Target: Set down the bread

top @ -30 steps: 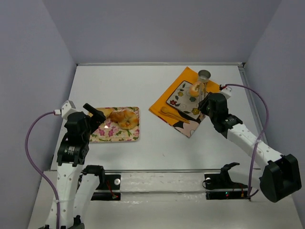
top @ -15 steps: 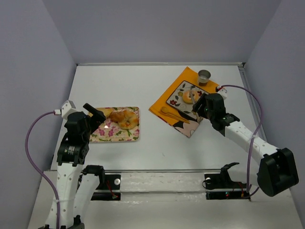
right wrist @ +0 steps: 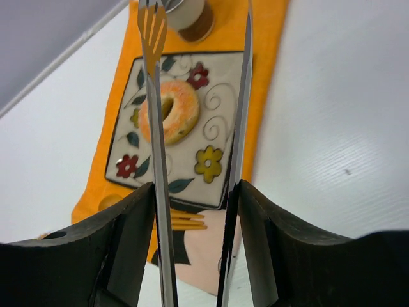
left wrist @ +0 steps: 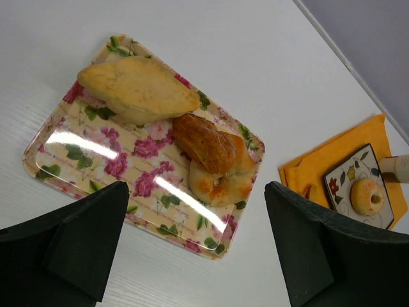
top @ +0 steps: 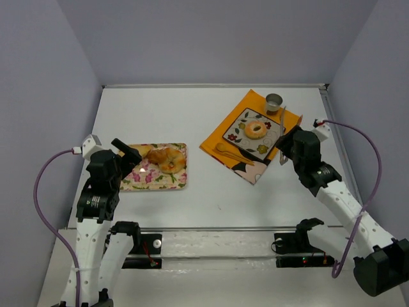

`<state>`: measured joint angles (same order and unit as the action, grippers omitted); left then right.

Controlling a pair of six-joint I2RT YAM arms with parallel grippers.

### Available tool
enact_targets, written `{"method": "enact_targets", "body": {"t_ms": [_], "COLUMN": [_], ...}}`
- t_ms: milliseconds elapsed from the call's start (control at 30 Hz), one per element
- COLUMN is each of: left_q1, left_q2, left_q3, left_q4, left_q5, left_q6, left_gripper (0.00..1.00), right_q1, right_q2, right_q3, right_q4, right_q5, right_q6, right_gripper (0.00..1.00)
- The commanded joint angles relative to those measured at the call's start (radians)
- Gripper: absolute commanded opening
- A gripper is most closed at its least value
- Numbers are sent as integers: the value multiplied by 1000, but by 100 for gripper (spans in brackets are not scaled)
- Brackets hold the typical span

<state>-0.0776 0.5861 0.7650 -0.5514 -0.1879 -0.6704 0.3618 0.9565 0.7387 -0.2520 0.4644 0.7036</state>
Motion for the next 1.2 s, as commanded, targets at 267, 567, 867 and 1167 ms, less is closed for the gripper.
{"method": "enact_targets", "body": {"t_ms": [267,567,867,1167], "left_q1": [-4,-4,-4,-4], "left_q2": [0,3,34,37], "left_q3": [3,8,28,36], "left_q4": [10,11,10,5], "left_q5": [7,7,13,1], "left_q6": [12,14,32,17], "left_gripper": [99,99,99,99], "right_q1": [-187,-198,-198,-198], "right_q2": [-96,-105,-180,-355], "right_q3": [-173,-162,-61,-15], "right_q4": [-119,-237,-348,-352], "right_q5": [60,8,-20,-7], "right_q6": [50,128,88,-4], "right_gripper": [64,97,100,100]}}
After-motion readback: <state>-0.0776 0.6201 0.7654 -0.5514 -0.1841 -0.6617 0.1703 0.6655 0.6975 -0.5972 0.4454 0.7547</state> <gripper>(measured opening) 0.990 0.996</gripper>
